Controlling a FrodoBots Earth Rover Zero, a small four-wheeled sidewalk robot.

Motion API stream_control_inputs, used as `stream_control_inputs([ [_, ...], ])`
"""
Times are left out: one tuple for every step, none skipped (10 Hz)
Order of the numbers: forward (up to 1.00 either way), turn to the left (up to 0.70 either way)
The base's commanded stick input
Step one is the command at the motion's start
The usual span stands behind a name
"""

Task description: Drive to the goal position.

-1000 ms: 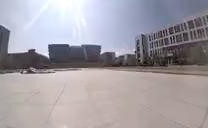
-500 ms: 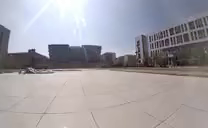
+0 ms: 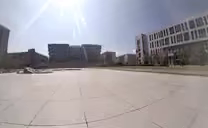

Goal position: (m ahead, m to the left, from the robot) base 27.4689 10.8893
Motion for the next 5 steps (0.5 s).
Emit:
stream_control_inputs([
  [0.7, 0.02],
  [0.7, 0.02],
  [0.7, 0.02],
  [0.7, 0.02],
  [0.7, 0.02],
])
